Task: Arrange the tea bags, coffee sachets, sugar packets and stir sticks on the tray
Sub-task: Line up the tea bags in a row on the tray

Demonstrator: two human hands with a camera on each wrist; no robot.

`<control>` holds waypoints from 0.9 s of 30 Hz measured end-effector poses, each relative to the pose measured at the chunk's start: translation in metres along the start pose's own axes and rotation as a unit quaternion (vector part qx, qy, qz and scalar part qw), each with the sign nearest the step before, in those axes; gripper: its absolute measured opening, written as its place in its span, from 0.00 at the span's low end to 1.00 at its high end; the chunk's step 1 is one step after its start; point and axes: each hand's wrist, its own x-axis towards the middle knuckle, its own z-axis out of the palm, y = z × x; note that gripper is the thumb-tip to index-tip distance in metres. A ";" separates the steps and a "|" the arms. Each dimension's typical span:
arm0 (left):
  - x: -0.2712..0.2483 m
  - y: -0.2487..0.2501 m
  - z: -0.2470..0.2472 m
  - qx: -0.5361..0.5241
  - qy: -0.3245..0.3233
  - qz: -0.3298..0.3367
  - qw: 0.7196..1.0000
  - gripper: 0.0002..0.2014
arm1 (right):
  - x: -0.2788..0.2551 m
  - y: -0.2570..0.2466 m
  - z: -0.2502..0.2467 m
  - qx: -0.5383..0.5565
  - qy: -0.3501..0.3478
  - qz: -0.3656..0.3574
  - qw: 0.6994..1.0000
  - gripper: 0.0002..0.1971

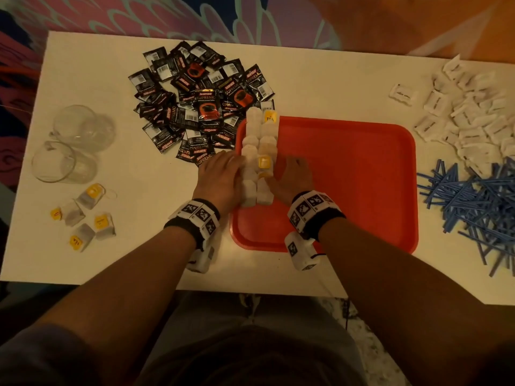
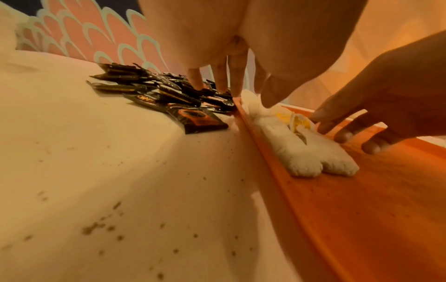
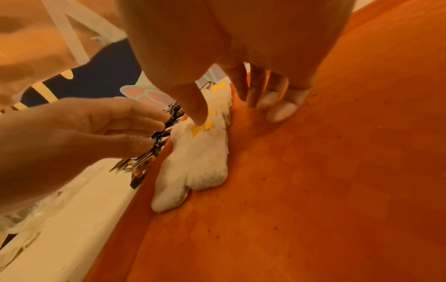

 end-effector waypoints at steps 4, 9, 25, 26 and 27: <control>-0.019 -0.020 -0.003 -0.002 0.000 -0.049 0.999 0.26 | -0.006 -0.005 -0.006 -0.002 0.015 -0.005 1.000 0.32; -0.064 -0.053 -0.017 -0.039 0.019 -0.204 0.978 0.28 | -0.014 -0.038 -0.001 0.012 -0.003 -0.047 0.999 0.30; -0.129 -0.205 -0.039 -0.010 -0.007 -0.412 0.911 0.30 | -0.042 -0.093 0.045 -0.095 -0.112 -0.139 0.979 0.22; -0.128 -0.198 -0.035 -0.005 -0.001 -0.402 0.916 0.28 | -0.043 -0.093 0.047 -0.099 -0.115 -0.139 0.978 0.21; -0.126 -0.190 -0.032 0.002 0.011 -0.387 0.922 0.27 | -0.044 -0.094 0.050 -0.102 -0.120 -0.139 0.978 0.21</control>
